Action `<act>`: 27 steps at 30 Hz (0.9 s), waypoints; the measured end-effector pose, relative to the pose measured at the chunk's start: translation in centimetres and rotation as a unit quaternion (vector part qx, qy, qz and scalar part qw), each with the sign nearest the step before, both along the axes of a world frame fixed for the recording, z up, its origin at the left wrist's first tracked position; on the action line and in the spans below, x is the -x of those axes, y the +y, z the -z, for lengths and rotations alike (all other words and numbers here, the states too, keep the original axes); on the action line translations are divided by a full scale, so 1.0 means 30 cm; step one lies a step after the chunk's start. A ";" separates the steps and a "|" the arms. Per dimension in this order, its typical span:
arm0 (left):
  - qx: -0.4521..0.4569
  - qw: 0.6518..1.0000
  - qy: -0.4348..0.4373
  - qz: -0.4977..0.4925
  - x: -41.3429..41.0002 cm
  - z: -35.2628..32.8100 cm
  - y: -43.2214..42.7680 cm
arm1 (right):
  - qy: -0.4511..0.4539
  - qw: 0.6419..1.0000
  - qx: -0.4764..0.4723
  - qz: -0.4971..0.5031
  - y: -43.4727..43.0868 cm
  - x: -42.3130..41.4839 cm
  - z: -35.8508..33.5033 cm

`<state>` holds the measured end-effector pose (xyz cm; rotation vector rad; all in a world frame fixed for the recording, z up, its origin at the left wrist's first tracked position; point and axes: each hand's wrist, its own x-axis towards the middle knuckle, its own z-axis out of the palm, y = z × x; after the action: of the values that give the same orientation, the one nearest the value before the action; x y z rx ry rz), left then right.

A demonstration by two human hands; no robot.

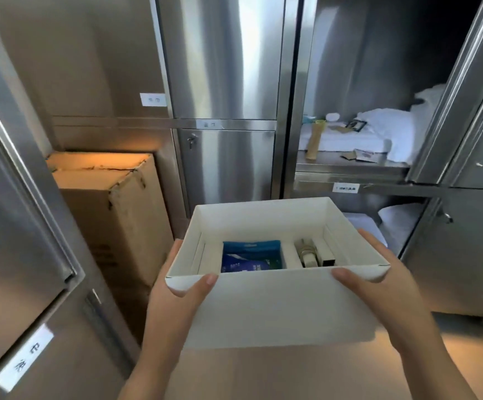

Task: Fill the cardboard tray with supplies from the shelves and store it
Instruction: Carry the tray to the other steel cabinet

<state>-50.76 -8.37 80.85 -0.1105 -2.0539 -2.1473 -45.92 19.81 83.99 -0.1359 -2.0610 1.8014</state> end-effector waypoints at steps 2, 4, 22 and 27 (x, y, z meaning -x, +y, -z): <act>0.004 1.000 0.006 0.018 0.085 0.002 0.050 | 0.001 1.000 -0.002 0.013 0.042 0.049 -0.002; 0.000 0.999 0.020 0.042 0.164 0.011 0.093 | -0.002 1.000 0.002 0.029 0.090 0.092 0.012; 0.004 0.992 0.012 0.125 0.528 0.036 0.680 | -0.025 0.995 0.046 0.083 0.656 0.312 0.101; 0.023 0.993 0.026 0.117 0.625 0.010 0.921 | -0.012 0.993 0.058 0.100 0.896 0.425 0.099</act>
<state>-69.51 19.26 80.54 -0.4284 -2.1542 -2.1991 -58.67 46.69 81.02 -0.3855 -1.8836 1.8025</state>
